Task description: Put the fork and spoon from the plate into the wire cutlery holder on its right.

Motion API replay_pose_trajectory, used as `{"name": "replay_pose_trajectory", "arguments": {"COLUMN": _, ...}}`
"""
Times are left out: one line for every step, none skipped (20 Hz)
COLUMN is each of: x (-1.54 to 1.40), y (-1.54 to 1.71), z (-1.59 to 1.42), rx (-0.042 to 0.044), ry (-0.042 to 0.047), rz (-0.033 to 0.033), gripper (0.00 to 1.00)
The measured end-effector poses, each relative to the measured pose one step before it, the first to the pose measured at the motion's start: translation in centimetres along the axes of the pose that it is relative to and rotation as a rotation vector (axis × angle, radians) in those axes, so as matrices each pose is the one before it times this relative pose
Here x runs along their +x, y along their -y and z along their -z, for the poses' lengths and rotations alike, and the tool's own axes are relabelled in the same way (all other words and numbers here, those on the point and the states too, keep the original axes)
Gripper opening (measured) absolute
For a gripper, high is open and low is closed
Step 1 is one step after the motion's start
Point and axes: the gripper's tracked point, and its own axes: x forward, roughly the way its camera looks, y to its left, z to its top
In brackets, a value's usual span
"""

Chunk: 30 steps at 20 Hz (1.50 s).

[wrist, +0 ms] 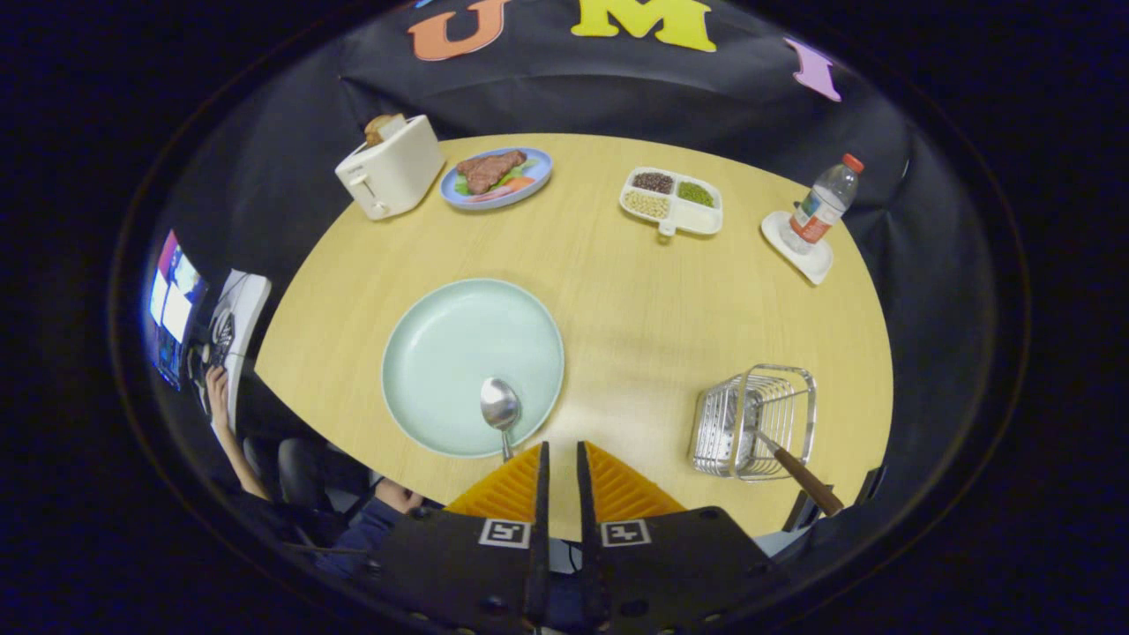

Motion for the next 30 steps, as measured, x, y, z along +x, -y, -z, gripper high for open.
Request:
{"name": "replay_pose_trajectory", "arguments": {"x": -0.079, "y": -0.220, "z": 0.165, "rx": -0.00205, "ry": 0.00134, "rz": 0.00649, "gripper": 0.21}}
{"name": "replay_pose_trajectory", "arguments": {"x": 0.021, "y": -0.553, "z": 0.232, "rx": -0.00433, "ry": -0.00389, "rz": -0.01238, "gripper": 0.24}}
{"name": "replay_pose_trajectory", "arguments": {"x": 0.270, "y": -0.715, "z": 0.463, "rx": -0.01270, "ry": -0.01250, "rz": -0.01170, "gripper": 0.29}}
{"name": "replay_pose_trajectory", "arguments": {"x": 0.366, "y": -0.333, "z": 0.363, "rx": -0.00990, "ry": -0.01159, "rz": -0.00061, "gripper": 0.42}}
{"name": "replay_pose_trajectory", "arguments": {"x": 0.362, "y": -0.201, "z": 0.441, "rx": -0.01346, "ry": -0.01270, "rz": 0.00792, "gripper": 0.47}}
{"name": "replay_pose_trajectory", "arguments": {"x": 0.478, "y": -0.067, "z": 0.471, "rx": -0.02659, "ry": -0.01541, "rz": 0.01497, "gripper": 0.51}}
{"name": "replay_pose_trajectory", "arguments": {"x": 0.545, "y": -0.239, "z": 0.425, "rx": -0.02865, "ry": -0.01460, "rz": 0.01162, "gripper": 0.54}}
{"name": "replay_pose_trajectory", "arguments": {"x": 0.544, "y": -0.320, "z": 0.483, "rx": -0.01942, "ry": -0.01949, "rz": 0.00257, "gripper": 0.54}}
{"name": "replay_pose_trajectory", "arguments": {"x": 0.530, "y": -0.520, "z": 0.472, "rx": -0.01516, "ry": -0.02053, "rz": -0.00549, "gripper": 0.54}}
{"name": "replay_pose_trajectory", "arguments": {"x": 0.426, "y": -0.523, "z": 0.265, "rx": -0.01422, "ry": -0.01521, "rz": -0.00957, "gripper": 0.54}}
{"name": "replay_pose_trajectory", "arguments": {"x": 0.567, "y": -0.389, "z": 0.269, "rx": -0.01248, "ry": -0.01396, "rz": -0.00184, "gripper": 0.54}}
{"name": "replay_pose_trajectory", "arguments": {"x": 0.562, "y": -0.163, "z": 0.215, "rx": -0.00817, "ry": -0.01375, "rz": 0.00625, "gripper": 0.53}}
{"name": "replay_pose_trajectory", "arguments": {"x": 0.605, "y": -0.249, "z": 0.211, "rx": -0.00766, "ry": -0.02044, "rz": 0.00383, "gripper": 0.52}}
{"name": "replay_pose_trajectory", "arguments": {"x": 0.346, "y": 0.000, "z": 0.062, "rx": -0.00499, "ry": -0.01076, "rz": 0.01350, "gripper": 0.52}}
{"name": "replay_pose_trajectory", "arguments": {"x": 0.936, "y": 0.338, "z": -0.076, "rx": 0.00163, "ry": -0.00547, "rz": 0.02278, "gripper": 0.52}}
{"name": "replay_pose_trajectory", "arguments": {"x": -0.018, "y": -0.047, "z": 0.105, "rx": 0.00894, "ry": -0.00855, "rz": -0.00111, "gripper": 0.35}}
{"name": "replay_pose_trajectory", "arguments": {"x": -0.241, "y": -0.300, "z": 0.066, "rx": 0.00038, "ry": -0.00196, "rz": -0.00802, "gripper": 0.18}}
{"name": "replay_pose_trajectory", "arguments": {"x": -0.517, "y": 0.079, "z": -0.094, "rx": -0.00451, "ry": 0.00432, "rz": 0.00728, "gripper": 0.15}}
{"name": "replay_pose_trajectory", "arguments": {"x": -0.050, "y": 0.161, "z": -0.160, "rx": 0.00765, "ry": 0.00866, "rz": 0.00769, "gripper": 0.06}}
{"name": "replay_pose_trajectory", "arguments": {"x": -0.293, "y": 0.185, "z": -0.162, "rx": -0.00932, "ry": 0.01282, "rz": 0.00335, "gripper": 0.06}}
{"name": "replay_pose_trajectory", "arguments": {"x": -0.410, "y": 0.137, "z": -0.312, "rx": 0.01102, "ry": 0.02138, "rz": -0.00294, "gripper": 0.05}}
{"name": "replay_pose_trajectory", "arguments": {"x": -0.620, "y": 0.033, "z": -0.293, "rx": 0.02318, "ry": 0.01171, "rz": -0.01601, "gripper": 0.05}}
{"name": "replay_pose_trajectory", "arguments": {"x": -0.831, "y": 0.011, "z": -0.298, "rx": 0.01860, "ry": 0.02370, "rz": -0.01757, "gripper": 0.02}}
{"name": "replay_pose_trajectory", "arguments": {"x": -1.023, "y": 0.399, "z": -0.418, "rx": 0.01447, "ry": 0.02246, "rz": -0.01159, "gripper": 0.02}}
{"name": "replay_pose_trajectory", "arguments": {"x": -0.937, "y": 0.490, "z": -0.293, "rx": 0.01712, "ry": 0.01979, "rz": -0.00969, "gripper": 0.02}}
{"name": "replay_pose_trajectory", "arguments": {"x": -1.011, "y": 0.700, "z": -0.245, "rx": 0.01323, "ry": 0.01420, "rz": -0.00011, "gripper": 0.02}}
{"name": "replay_pose_trajectory", "arguments": {"x": -1.011, "y": 0.817, "z": -0.114, "rx": 0.01138, "ry": 0.01817, "rz": 0.00109, "gripper": 0.02}}
{"name": "replay_pose_trajectory", "arguments": {"x": -1.069, "y": 1.040, "z": -0.080, "rx": 0.01233, "ry": 0.01367, "rz": 0.00625, "gripper": 0.02}}
{"name": "replay_pose_trajectory", "arguments": {"x": -1.057, "y": 1.204, "z": 0.069, "rx": 0.01650, "ry": 0.01211, "rz": 0.00942, "gripper": 0.02}}
{"name": "replay_pose_trajectory", "arguments": {"x": -1.077, "y": 1.327, "z": 0.059, "rx": 0.01572, "ry": 0.01274, "rz": 0.01344, "gripper": 0.02}}
